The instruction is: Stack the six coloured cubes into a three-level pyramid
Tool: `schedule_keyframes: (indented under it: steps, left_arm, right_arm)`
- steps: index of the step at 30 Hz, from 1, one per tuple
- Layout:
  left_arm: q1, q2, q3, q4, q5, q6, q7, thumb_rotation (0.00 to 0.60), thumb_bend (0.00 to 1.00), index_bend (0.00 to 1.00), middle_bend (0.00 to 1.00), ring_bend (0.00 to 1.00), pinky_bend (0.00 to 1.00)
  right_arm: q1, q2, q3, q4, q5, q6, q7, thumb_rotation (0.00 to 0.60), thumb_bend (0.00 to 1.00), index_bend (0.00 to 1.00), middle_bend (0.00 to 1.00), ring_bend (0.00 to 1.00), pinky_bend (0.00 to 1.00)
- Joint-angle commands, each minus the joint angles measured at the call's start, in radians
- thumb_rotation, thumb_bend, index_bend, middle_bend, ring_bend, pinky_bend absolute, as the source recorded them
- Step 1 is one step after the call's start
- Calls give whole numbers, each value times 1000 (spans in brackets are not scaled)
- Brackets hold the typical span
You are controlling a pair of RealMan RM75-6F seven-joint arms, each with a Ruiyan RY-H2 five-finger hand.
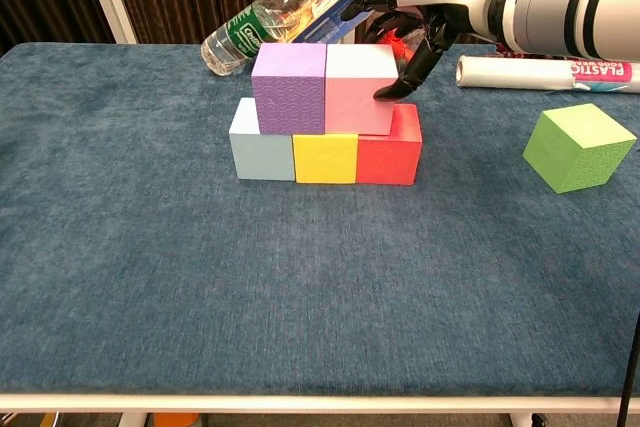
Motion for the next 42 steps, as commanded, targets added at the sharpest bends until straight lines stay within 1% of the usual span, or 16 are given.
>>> schedule_keyframes:
  steps: [1,4,12,22,37,42]
  left_arm:
    - [0,1,-1,-1,2,1,1,600,92,149,166,127,138]
    - [1,-1,-2,-2,4,3,4,600,92,149,166,127,138]
    - [3,-5,-1,-2,4,0,6,600,92,149,166,127,138]
    - [5,-2,-1,-5,8,-3,2,600,92,149,165,127,138]
    - [8,-2,-2,3,10,-10,-16,600,91,149,163,127,138]
    - [9,-2,-3,4,12,-10,-23,600,92,149,163,127,138]
  right_arm:
    - [-1,3,-1,-3,-3,-2,3,600,148,0,180,4,0]
    - [-3,7,-2,-9,-3,-2,5,600,146,0,163,1,0]
    - [-9,19,-16,-29,8,21,-17,600,146,0,163,2,0]
    - [-6,9,-16,-30,22,30,-26,600,146,0,211,2,0]
    - [-7,-8,-12,-36,36,58,-40,600,149,0,250,2,0]
    - [-8,-17,-12,-35,38,70,-49,600,167,0,262,3,0]
